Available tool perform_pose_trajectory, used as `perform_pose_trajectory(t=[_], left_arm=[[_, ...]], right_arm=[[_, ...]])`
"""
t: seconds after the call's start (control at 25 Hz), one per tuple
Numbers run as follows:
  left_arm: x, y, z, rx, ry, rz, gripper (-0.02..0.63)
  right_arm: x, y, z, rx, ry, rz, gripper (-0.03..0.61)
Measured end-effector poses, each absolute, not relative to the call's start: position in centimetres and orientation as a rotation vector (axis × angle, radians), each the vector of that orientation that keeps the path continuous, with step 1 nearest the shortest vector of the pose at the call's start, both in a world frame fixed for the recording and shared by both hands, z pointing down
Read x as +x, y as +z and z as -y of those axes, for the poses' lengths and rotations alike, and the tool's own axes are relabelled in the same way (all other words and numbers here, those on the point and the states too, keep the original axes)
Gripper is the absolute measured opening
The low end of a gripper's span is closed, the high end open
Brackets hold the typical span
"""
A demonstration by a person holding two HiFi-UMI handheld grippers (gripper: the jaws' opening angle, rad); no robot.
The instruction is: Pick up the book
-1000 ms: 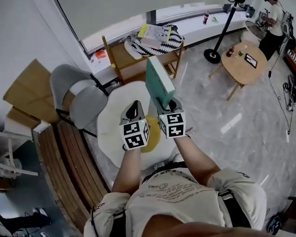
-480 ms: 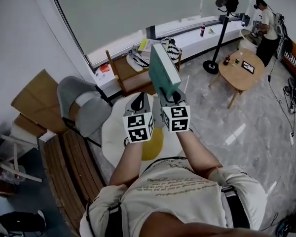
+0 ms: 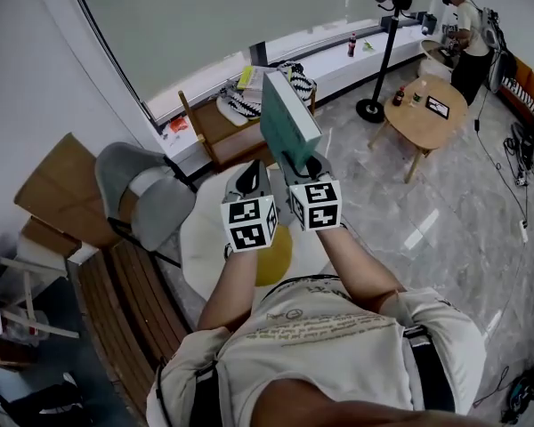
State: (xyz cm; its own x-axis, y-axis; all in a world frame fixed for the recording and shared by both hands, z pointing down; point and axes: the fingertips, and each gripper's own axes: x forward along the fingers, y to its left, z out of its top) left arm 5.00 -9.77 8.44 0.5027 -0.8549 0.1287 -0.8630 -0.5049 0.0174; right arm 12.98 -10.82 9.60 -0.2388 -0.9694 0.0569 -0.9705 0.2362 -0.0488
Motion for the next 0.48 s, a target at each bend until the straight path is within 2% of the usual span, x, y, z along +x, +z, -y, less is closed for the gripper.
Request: perform_pose_trajectory(t=[0.48], left_arm=[[5.34, 8.89, 9.90, 2.660, 0.172, 1.495, 0.014]], right_arm=[[13.28, 10.11, 10.73, 1.937, 0.123, 2.439, 0.166]])
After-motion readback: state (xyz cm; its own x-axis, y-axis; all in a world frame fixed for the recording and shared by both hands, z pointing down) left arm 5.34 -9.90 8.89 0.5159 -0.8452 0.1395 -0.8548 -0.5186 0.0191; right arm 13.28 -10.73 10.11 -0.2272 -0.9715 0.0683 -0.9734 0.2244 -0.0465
